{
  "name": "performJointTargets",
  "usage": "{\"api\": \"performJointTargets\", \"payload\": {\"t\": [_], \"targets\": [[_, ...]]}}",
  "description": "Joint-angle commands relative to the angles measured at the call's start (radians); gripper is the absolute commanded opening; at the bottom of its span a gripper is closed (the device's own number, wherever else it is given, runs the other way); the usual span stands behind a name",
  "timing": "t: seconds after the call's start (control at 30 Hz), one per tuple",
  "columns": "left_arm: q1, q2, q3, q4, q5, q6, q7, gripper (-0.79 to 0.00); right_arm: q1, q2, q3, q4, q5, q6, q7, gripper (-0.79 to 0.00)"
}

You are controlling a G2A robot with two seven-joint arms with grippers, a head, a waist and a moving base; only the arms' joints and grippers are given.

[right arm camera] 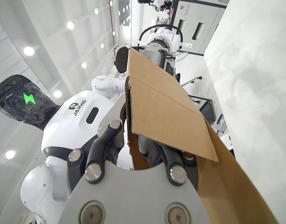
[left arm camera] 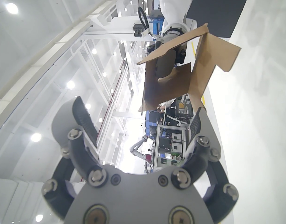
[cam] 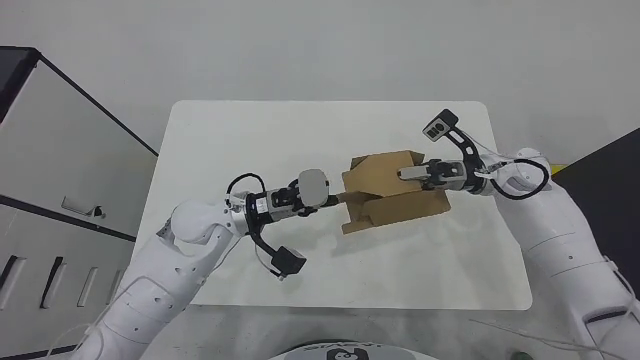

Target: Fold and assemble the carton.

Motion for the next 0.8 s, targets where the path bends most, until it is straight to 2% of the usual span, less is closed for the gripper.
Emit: {"api": "performJointTargets", "payload": {"t": [0.0,0.07,0.27,0.4,0.53,0.7,0.77], "targets": [[0.015,0.003,-0.017,-0.008,0.005,-0.001,-0.016,0.000,-0.001,-0.001,0.012,0.008,0.013,0.001,0.001,-0.785],[0.026,0.007,-0.039,-0.015,0.031,-0.004,-0.048,0.000,0.000,-0.002,0.019,0.015,0.018,0.001,0.001,-0.785],[0.026,0.007,-0.039,-0.015,0.031,-0.004,-0.048,0.000,0.000,-0.002,0.019,0.015,0.018,0.001,0.001,-0.785],[0.038,0.007,-0.027,-0.017,0.044,-0.023,-0.061,0.000,-0.017,-0.005,0.021,-0.008,0.003,-0.008,-0.055,-0.785],[0.045,0.005,-0.016,-0.009,0.038,-0.015,-0.091,0.000,-0.026,-0.009,0.033,-0.003,0.018,-0.038,-0.077,-0.785],[0.040,-0.001,-0.010,-0.002,0.065,-0.006,-0.185,0.000,-0.025,-0.015,0.050,0.000,0.012,-0.110,-0.110,-0.785],[0.040,-0.001,-0.010,-0.002,0.065,-0.006,-0.185,0.000,-0.025,-0.015,0.050,0.000,0.012,-0.110,-0.110,-0.785]]}}
